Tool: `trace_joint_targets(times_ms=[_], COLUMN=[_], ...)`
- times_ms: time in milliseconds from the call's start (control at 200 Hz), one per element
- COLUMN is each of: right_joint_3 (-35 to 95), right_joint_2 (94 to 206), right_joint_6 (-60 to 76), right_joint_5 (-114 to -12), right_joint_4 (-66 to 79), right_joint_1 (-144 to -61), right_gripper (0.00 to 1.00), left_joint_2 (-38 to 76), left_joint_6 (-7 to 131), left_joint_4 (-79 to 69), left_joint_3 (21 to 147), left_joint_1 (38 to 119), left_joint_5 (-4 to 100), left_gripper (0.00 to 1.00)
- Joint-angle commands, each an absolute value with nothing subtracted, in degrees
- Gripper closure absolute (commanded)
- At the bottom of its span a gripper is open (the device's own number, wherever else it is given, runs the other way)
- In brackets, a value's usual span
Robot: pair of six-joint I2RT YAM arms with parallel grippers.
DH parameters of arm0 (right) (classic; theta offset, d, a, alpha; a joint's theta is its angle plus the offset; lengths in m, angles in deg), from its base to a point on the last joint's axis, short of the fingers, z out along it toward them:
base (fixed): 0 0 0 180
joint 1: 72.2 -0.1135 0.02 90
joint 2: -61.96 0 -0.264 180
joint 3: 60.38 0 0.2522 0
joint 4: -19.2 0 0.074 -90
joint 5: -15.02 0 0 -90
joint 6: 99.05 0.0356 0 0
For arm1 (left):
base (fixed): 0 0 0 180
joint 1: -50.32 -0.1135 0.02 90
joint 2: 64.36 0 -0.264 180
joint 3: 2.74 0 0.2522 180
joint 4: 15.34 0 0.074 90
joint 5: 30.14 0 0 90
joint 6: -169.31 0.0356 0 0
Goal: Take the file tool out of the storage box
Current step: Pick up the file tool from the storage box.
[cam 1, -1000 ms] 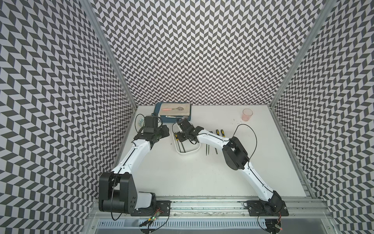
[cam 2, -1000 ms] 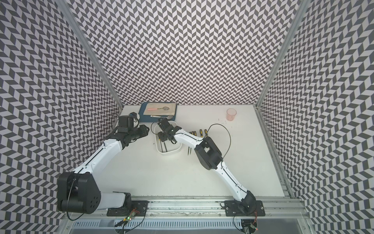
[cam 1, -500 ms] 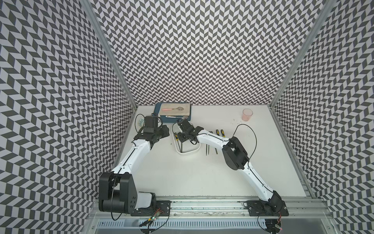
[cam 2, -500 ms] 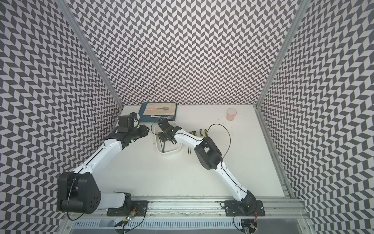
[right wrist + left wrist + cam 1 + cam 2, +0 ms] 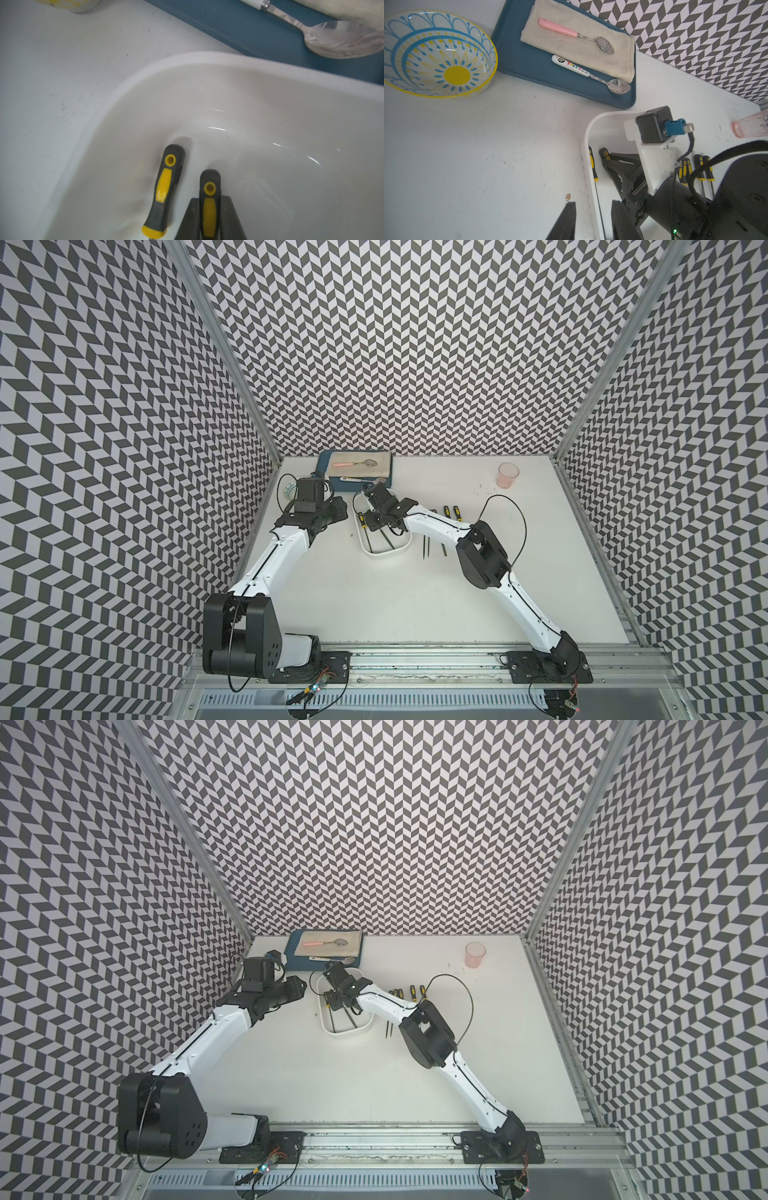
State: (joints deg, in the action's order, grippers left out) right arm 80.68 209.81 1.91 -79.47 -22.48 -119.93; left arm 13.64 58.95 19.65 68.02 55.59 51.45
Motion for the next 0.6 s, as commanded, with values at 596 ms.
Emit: trace_joint_targets(times_ms=[596], right_joint_3=[70.5], right_joint_2=[192.1], right_joint_6=[4.8], right_joint_5=[-78.2], right_joint_4=[-10.3], right_joint_1=[-118.8], right_gripper=[1.0], left_joint_2=[13.0], left_joint_6=[60.0], left_joint_4=[19.8], left_joint_3=[69.0], left_joint_1=[55.7], left_joint_5=[51.6], left_gripper=[0.66])
